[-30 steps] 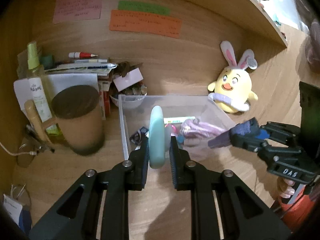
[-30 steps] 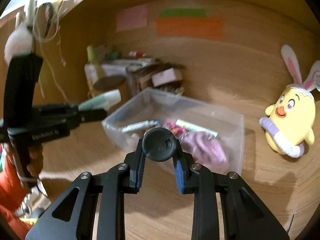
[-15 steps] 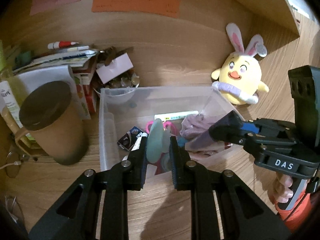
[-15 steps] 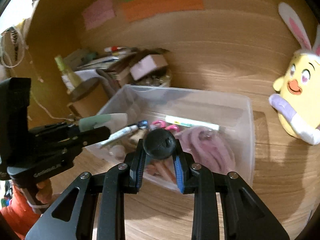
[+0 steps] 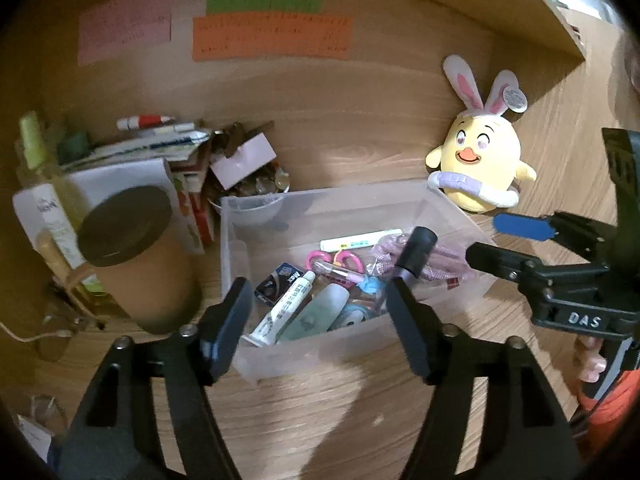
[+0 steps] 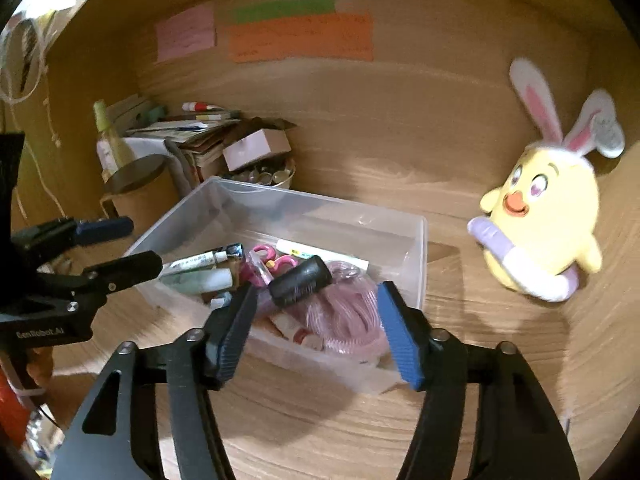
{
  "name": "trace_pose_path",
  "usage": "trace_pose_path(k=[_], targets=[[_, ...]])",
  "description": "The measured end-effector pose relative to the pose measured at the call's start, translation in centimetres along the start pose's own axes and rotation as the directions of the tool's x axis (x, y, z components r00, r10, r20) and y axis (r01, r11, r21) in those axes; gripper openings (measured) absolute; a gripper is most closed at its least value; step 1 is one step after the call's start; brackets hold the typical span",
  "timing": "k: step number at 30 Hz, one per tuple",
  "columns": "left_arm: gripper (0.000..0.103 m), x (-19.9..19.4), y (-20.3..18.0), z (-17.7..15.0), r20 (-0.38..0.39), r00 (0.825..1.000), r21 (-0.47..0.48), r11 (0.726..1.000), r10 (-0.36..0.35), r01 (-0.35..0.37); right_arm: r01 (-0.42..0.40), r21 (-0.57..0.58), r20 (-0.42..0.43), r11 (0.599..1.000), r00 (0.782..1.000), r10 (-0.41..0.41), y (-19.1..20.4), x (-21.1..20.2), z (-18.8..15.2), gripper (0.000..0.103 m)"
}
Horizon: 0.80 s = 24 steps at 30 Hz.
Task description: Organize objects
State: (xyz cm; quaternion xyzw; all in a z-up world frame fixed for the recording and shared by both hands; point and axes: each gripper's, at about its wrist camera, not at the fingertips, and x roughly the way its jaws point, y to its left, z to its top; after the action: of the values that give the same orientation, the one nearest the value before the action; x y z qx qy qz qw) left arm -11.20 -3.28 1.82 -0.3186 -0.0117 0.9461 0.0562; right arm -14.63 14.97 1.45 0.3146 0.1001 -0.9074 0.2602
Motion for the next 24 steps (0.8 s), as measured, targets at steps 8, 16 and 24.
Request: trace_pose_path(k=[8, 16, 24], targets=[[0.094, -1.8, -0.7, -2.0, 0.052, 0.996, 0.012, 0.998, 0.068, -0.069, 0.047, -0.042, 0.075, 0.998, 0.996, -0.044, 1.7, -2.8, -1.9, 0.085], [0.097, -2.5, -0.8, -3.6, 0.057, 0.997, -0.030, 0.998, 0.055, -0.053, 0.024, 0.026, 0.086, 0.999, 0.996, -0.026, 1.1, -3.7, -3.2, 0.093], [0.097, -2.6, -0.9, -4.2, 0.047, 0.998, -0.049, 0.998, 0.030, -0.028, 0.033, 0.034, 0.074, 0.999, 0.997, -0.036, 0.7, -3.7, -4.0, 0.093]])
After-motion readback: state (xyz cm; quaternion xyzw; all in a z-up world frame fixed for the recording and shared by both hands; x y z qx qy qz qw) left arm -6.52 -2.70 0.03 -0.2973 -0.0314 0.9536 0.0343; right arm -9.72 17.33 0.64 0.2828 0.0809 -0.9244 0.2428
